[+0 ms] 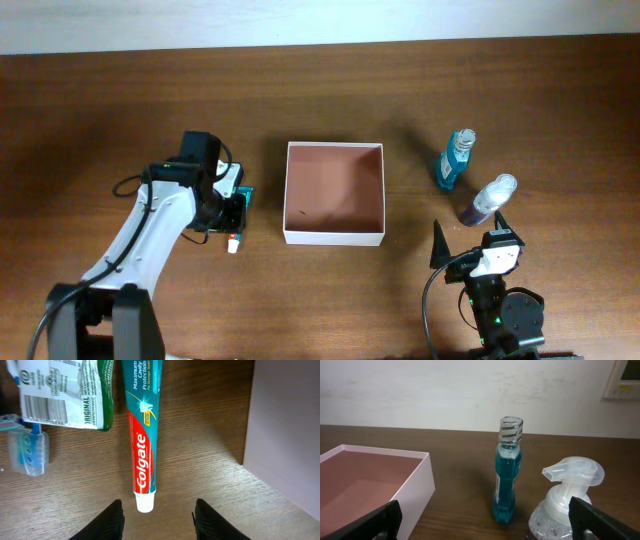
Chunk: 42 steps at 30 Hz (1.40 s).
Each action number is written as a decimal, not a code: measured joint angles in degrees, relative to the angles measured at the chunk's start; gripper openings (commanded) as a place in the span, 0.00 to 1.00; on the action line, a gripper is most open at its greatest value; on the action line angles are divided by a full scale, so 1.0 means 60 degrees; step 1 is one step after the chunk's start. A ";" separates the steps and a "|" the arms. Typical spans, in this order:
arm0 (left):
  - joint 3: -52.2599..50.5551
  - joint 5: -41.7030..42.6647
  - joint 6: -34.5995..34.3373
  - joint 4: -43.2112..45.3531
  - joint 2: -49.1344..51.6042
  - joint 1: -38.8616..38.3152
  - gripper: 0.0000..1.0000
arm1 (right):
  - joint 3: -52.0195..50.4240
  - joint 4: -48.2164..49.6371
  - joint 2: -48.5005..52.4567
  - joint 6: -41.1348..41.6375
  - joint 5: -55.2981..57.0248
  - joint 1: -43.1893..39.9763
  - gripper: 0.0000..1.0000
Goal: Pack container
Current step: 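Move left gripper down over the Colgate toothpaste tube and grasp it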
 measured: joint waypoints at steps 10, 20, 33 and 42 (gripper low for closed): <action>-0.0004 -0.0025 0.0000 0.0310 0.0430 0.0000 0.36 | 0.0000 0.0000 0.0004 0.0000 0.0000 0.0000 0.98; -0.0055 -0.0186 0.0000 0.0670 0.0430 0.0000 0.36 | 0.0000 0.0000 0.0004 -0.0004 0.0000 0.0000 0.98; -0.0055 -0.0189 0.0000 0.0867 0.0455 0.0000 0.36 | 0.0000 0.0000 0.0004 0.0000 0.0000 0.0000 0.99; -0.0069 -0.0193 0.0000 0.0998 0.1421 0.0000 0.36 | 0.0000 0.0000 0.0004 -0.0007 0.0000 0.0000 0.98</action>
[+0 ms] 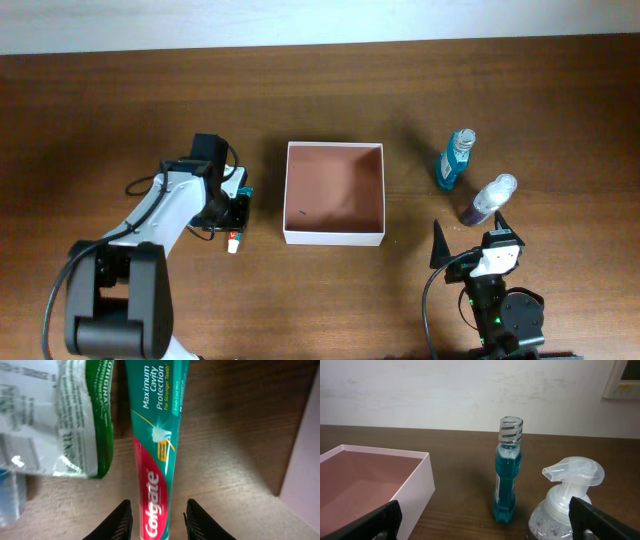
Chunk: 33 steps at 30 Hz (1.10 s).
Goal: Pack container
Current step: 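Move left gripper down over the Colgate toothpaste tube and grasp it, then carry the toothpaste tube into the box and release it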
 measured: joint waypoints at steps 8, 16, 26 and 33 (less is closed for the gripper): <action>0.0000 -0.0200 0.0000 0.0277 0.0597 0.0000 0.32 | 0.0000 0.0000 -0.0004 0.0004 0.0000 0.0000 0.98; 0.0000 -0.0251 0.0000 0.0288 0.0605 0.0000 0.22 | 0.0000 0.0000 0.0000 0.0007 0.0000 0.0000 0.98; 0.0026 -0.0248 -0.0004 0.0244 0.0612 -0.0004 0.05 | 0.0000 0.0000 -0.0004 0.0000 0.0000 0.0000 0.98; 0.0579 -0.0204 -0.0051 -0.0936 0.0729 -0.0058 0.01 | 0.0000 0.0000 -0.0004 0.0004 0.0004 0.0000 0.98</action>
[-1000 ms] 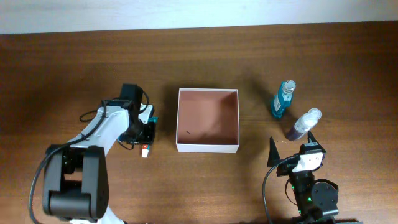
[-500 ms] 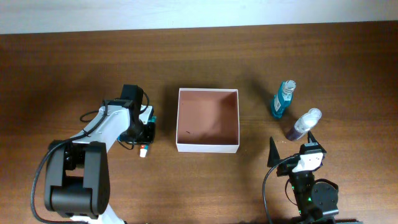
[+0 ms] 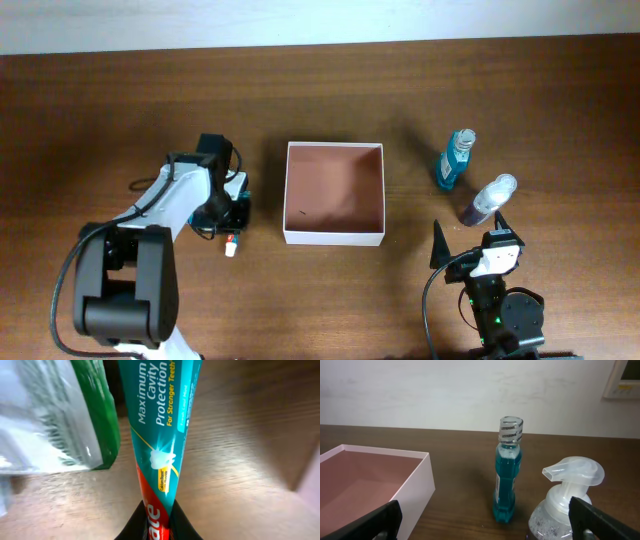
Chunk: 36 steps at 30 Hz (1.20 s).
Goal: Pack container
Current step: 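Carry the toothpaste tube into the box and release it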
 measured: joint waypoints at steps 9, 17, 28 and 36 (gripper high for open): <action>0.2750 0.0393 -0.0856 -0.1137 -0.0565 -0.0062 0.01 | 0.0000 0.0000 0.0000 0.0000 -0.0004 0.0000 0.98; 0.3523 0.0495 -0.1978 -0.1013 -0.1923 -0.1781 0.01 | 0.0000 0.0000 0.0004 0.0004 -0.0004 0.0000 0.98; 0.3519 -0.1486 -0.3843 -0.0317 -0.1880 -0.4189 0.01 | 0.0000 0.0000 0.0000 0.0000 -0.0004 0.0000 0.98; 0.3519 -0.2065 -0.4357 -0.0171 -0.1209 -0.4532 0.01 | 0.0000 0.0000 0.0000 0.0004 -0.0004 0.0000 0.98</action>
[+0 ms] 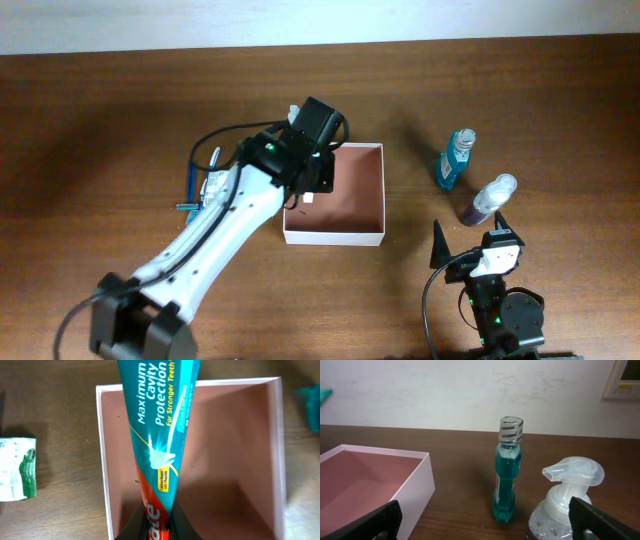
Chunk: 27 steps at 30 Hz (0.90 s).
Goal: Pack container
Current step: 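Carry the toothpaste tube into the box and release it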
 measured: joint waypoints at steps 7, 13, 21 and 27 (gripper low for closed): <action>0.0000 -0.0397 -0.0080 0.0109 0.1035 0.0000 0.01 | 0.0000 0.0000 0.0000 0.0000 0.0000 0.0000 0.98; 0.0000 -0.0743 -0.0339 0.0211 0.1789 0.0000 0.01 | 0.0000 0.0000 0.0000 0.0000 0.0000 0.0000 0.98; 0.0000 -0.0776 -0.0568 0.0324 0.2371 0.0000 0.01 | 0.0000 0.0000 0.0000 -0.0004 0.0000 0.0000 0.98; 0.0000 -0.0776 -0.0572 0.0328 0.2382 0.0000 0.01 | 0.0000 0.0000 0.0004 0.0000 0.0000 0.0000 0.99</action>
